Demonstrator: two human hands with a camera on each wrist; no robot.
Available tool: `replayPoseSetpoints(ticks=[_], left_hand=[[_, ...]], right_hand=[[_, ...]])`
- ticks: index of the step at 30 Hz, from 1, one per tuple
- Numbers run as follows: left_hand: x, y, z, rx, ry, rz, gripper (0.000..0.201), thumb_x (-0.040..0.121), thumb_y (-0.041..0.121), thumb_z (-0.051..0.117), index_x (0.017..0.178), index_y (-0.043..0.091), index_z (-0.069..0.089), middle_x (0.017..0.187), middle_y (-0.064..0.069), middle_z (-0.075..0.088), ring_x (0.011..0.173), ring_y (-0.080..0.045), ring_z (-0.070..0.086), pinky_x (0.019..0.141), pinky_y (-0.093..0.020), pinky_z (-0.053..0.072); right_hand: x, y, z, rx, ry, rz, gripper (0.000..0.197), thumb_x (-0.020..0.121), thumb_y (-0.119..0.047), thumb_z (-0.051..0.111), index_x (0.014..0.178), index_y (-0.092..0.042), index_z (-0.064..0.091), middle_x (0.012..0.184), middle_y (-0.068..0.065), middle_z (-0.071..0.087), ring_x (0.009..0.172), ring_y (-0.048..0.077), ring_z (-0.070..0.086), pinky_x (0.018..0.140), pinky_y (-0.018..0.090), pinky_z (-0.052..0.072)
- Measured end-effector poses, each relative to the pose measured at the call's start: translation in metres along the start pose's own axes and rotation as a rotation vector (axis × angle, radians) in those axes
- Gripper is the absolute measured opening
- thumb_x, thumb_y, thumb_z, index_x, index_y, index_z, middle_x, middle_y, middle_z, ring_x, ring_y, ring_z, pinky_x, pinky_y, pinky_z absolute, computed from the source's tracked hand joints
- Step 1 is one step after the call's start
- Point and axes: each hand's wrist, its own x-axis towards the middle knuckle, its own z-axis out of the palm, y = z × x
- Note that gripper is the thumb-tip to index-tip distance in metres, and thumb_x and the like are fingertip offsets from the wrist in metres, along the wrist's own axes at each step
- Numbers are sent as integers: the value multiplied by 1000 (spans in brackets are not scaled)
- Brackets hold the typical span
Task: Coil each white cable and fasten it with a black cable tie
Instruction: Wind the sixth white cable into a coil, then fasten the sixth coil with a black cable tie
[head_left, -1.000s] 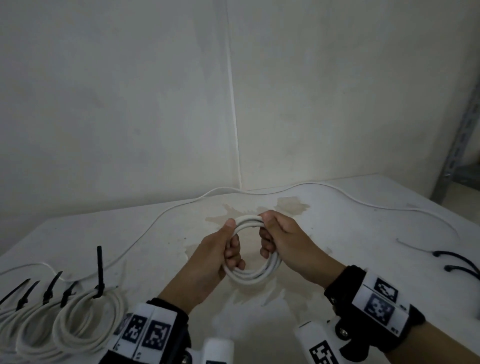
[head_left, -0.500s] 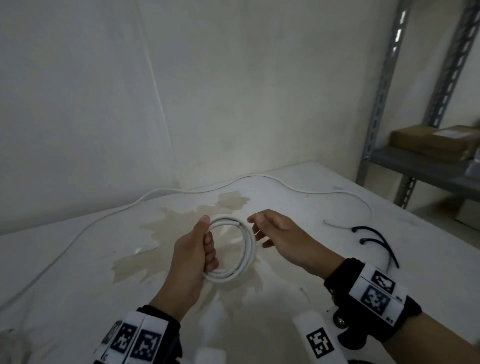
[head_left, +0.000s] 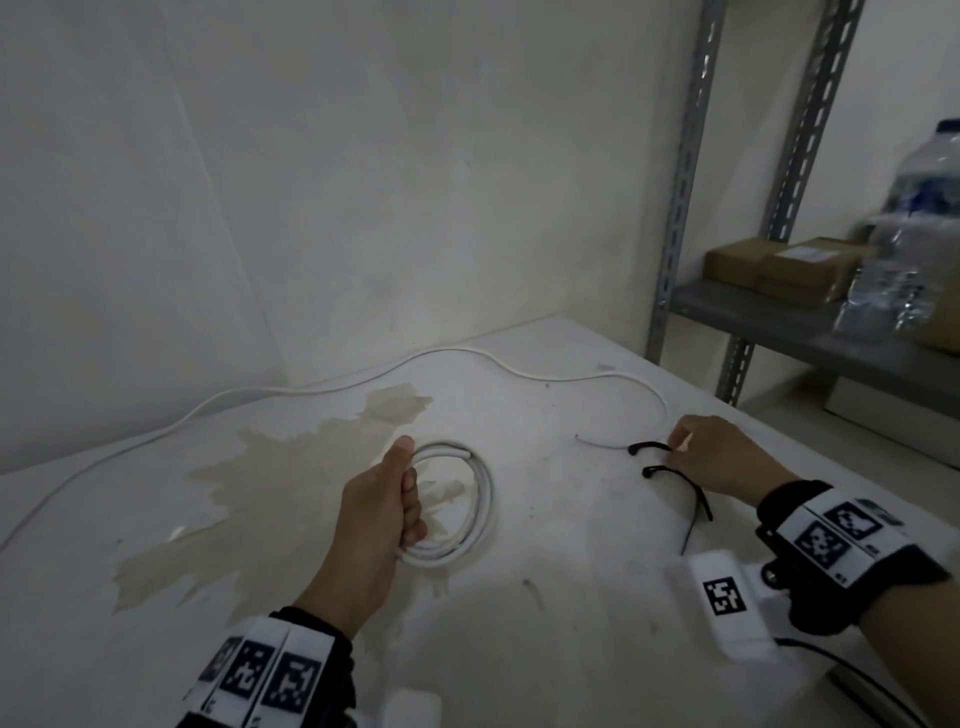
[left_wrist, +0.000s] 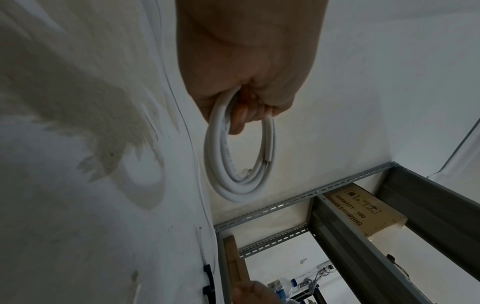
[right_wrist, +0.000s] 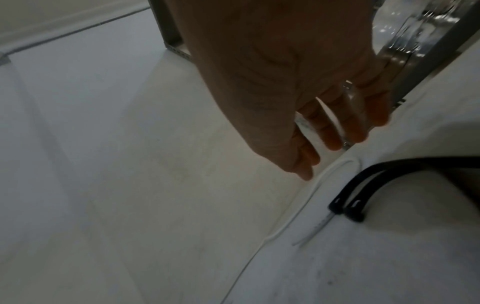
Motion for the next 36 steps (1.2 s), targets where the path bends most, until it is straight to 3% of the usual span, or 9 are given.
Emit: replayPoseSetpoints(ticks=[5, 8, 12, 20, 23, 24, 28, 31, 36], left_hand=[[1, 1, 2, 7, -8, 6, 44, 94, 29, 47, 54, 17, 33, 37, 10, 25, 31, -7, 20, 33, -15, 23], [0, 2, -3, 15, -2, 10, 45, 94, 29, 47, 54, 17, 33, 37, 10, 26, 32, -6, 21, 33, -15, 24], [-3, 3, -13, 24, 8, 10, 44, 94, 30, 47, 54, 16, 34, 36, 9, 26, 32, -6, 22, 32, -17, 24], [-12, 7, -35, 30, 27, 16, 43, 95, 30, 46, 56, 16, 34, 37, 10, 27, 31, -6, 22, 35, -18, 25], [-14, 9, -46, 18, 49, 22, 43, 95, 29, 46, 56, 15, 34, 37, 10, 27, 31, -6, 22, 34, -18, 25], [-14, 9, -50, 17, 56, 23, 43, 95, 29, 46, 56, 15, 35, 37, 10, 27, 32, -6, 22, 34, -18, 25], [-16, 10, -63, 6, 77, 38, 43, 95, 29, 45, 56, 15, 35, 37, 10, 27, 32, -6, 22, 35, -19, 25], [-15, 11, -70, -33, 101, 50, 43, 95, 30, 45, 56, 15, 35, 38, 10, 26, 32, -6, 22, 34, -18, 25], [-16, 11, -80, -70, 165, 83, 42, 95, 31, 45, 57, 14, 37, 38, 9, 27, 33, -7, 23, 34, -17, 26]], right_hand=[[6, 4, 14, -224, -142, 71, 9, 90, -14, 48, 91, -8, 42, 114, 14, 51, 90, 20, 43, 59, 21, 33], [9, -6, 24, -262, -148, 41, 16, 92, -9, 42, 75, -9, 42, 118, 17, 53, 87, 19, 45, 68, 21, 34], [5, -26, 39, -231, -163, -33, 13, 92, -8, 42, 99, -2, 51, 117, 17, 55, 89, 20, 48, 71, 21, 34], [-5, -68, 60, -207, -130, -151, 25, 90, -6, 45, 115, 0, 48, 121, 15, 50, 105, 25, 52, 74, 21, 35], [-6, -80, 63, -262, -96, -154, 10, 89, -2, 43, 81, -6, 47, 92, 9, 52, 81, 19, 47, 60, 21, 36], [-5, -82, 64, -264, -79, -134, 21, 88, -2, 42, 69, -10, 38, 79, 4, 46, 74, 18, 45, 52, 21, 31], [-10, -87, 60, -222, -5, -110, 26, 89, -8, 45, 64, -11, 36, 71, 2, 41, 66, 16, 43, 49, 21, 29], [-23, -102, 53, -33, 83, -260, 7, 89, -11, 51, 84, -10, 56, 82, 2, 54, 73, 17, 49, 56, 22, 35], [-73, -161, 47, 494, -23, -521, 12, 83, -15, 66, 82, -26, 67, 64, -4, 59, 55, 6, 50, 51, 13, 40]])
